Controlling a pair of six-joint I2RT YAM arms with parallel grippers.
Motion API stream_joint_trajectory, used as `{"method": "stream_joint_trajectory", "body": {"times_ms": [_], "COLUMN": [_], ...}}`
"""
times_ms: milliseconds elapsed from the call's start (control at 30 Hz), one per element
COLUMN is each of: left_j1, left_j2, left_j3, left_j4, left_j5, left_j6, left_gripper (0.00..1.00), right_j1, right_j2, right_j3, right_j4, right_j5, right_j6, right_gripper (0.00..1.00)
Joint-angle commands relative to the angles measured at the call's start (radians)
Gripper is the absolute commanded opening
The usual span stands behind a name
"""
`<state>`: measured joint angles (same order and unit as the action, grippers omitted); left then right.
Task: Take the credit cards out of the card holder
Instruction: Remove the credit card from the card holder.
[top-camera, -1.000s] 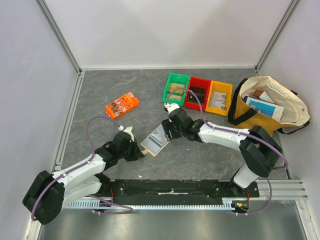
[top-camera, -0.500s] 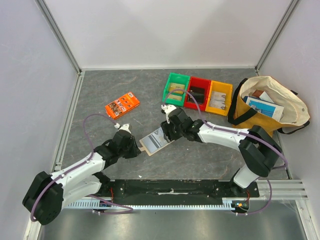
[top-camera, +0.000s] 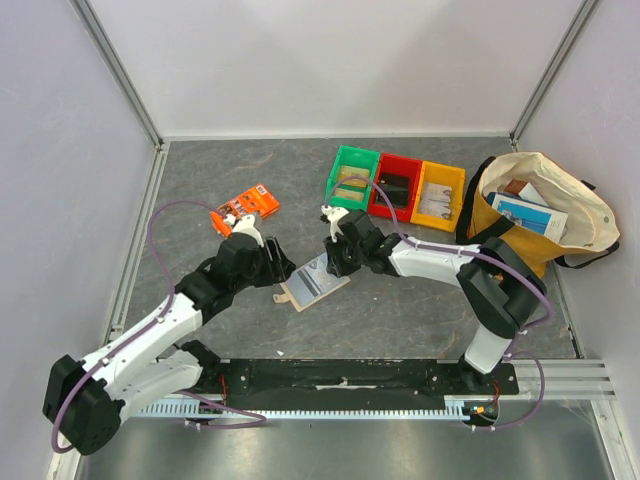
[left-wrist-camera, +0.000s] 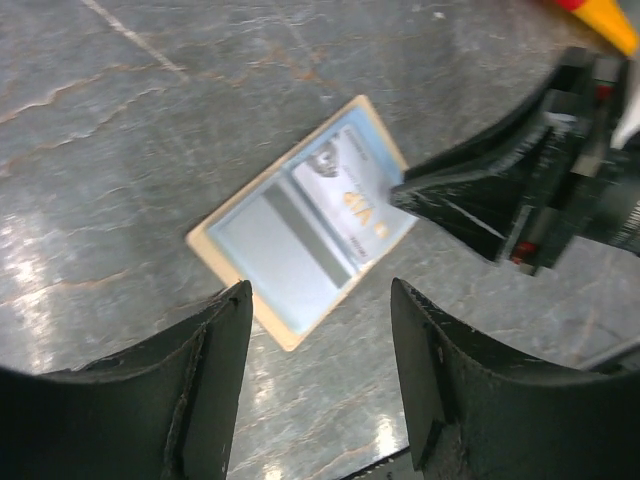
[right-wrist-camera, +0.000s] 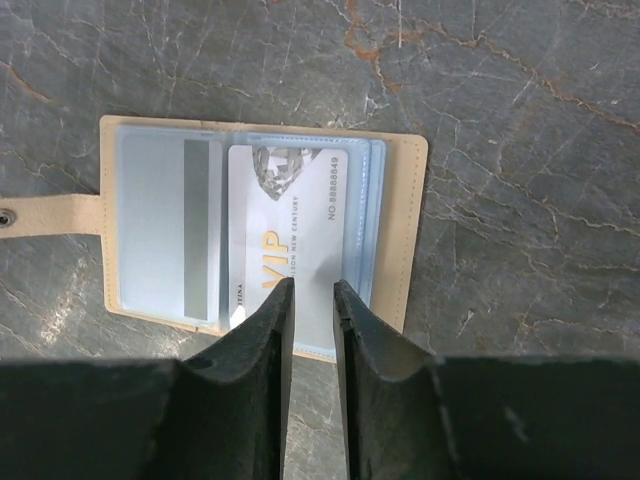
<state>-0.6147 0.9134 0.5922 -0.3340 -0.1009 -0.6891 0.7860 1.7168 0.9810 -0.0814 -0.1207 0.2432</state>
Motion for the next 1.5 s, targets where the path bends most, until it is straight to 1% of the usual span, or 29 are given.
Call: {"method": "stream_joint_trajectory", "body": {"times_ms": [0,33,133,367,533,767,933,1133,1333,1467], "left_j1": [0.001,0.001,0.003,0.003,0.003,0.001,0.003,0.003,0.001,0.003], "left_j2": [0.041,0.06,0.134,0.3,0.393,0.49,0.501,0.548,0.567,0.561], "left_j3": [0.031,0.024,0.011,-0.046,-0.065,-0.078,-0.097,-0.084,-0.095,-0.126], "left_j4": [0.117,0.153,0.233,0.421,0.518,0.587,0.584,0.604,0.63,0.685], "left_j5": [0.122,0.147,0.194,0.201,0.214,0.199,0.119,0.138,0.135,0.153], "left_j6": [-0.044,-0.062,-0.101,-0.199,-0.266,-0.328,-0.343,-0.34,-0.345,-0.359], "left_gripper": [0.64,0.64,0.63,0.62,0.61,0.61,0.61,0.59,0.55,0.48], "right_j1": [-0.025,-0.031,-0.044,-0.054,-0.06,-0.073,-0.085,-0.093,-0.097,-0.1], "right_j2": [0.024,0.029,0.036,0.047,0.06,0.06,0.053,0.055,0.053,0.058], "right_j3": [0.01,0.002,-0.028,-0.102,-0.142,-0.189,-0.203,-0.205,-0.209,-0.206], "right_j4": [0.072,0.109,0.134,0.158,0.167,0.201,0.215,0.223,0.226,0.226], "right_j5": [-0.092,-0.103,-0.125,-0.128,-0.138,-0.152,-0.16,-0.171,-0.175,-0.181], "right_j6": [0.019,0.028,0.045,0.08,0.107,0.134,0.146,0.149,0.153,0.157], "right_gripper": [0.26,0.24,0.21,0.2,0.19,0.19,0.19,0.19,0.19,0.19]}}
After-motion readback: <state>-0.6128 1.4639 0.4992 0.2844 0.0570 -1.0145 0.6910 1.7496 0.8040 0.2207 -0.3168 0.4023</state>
